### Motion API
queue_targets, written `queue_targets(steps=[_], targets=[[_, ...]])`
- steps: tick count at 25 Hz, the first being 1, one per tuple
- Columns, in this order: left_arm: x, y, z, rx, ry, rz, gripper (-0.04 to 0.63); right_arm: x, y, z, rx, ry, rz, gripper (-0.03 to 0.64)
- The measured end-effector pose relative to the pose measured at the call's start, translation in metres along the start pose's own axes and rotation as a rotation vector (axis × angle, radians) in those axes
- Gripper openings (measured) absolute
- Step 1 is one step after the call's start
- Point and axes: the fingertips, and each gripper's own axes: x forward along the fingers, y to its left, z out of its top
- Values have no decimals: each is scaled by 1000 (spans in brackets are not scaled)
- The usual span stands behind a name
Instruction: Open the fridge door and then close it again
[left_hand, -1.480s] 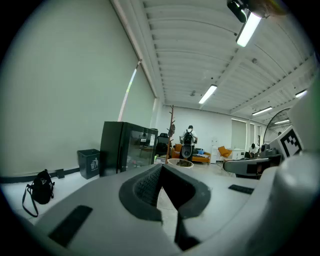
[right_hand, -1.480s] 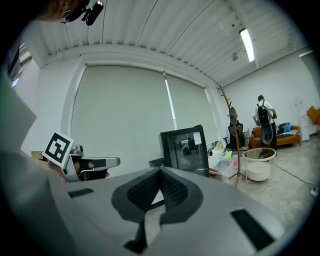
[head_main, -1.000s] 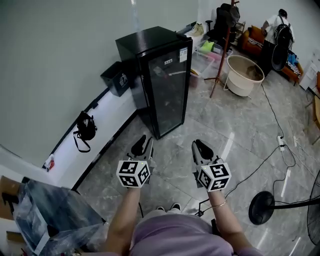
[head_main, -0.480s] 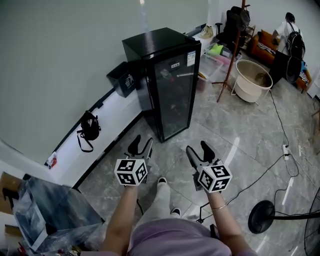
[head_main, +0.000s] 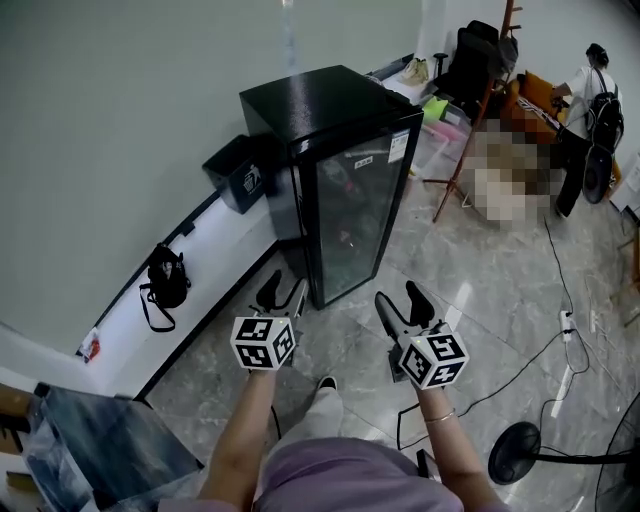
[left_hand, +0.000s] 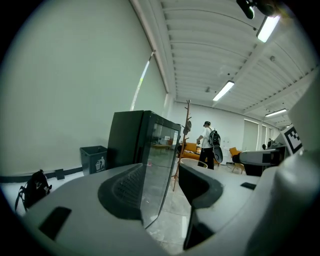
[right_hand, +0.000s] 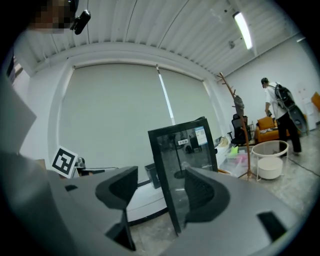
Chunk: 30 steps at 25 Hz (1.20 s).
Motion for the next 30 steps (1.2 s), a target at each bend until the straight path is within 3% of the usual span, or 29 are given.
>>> queue_targets(steps=[13, 30], targets=[[94, 68, 19, 15, 30, -54, 202, 115, -10, 30, -34, -27, -46, 287], [152, 82, -9, 7, 88, -69, 206, 178, -22, -12, 0, 90, 0, 299]])
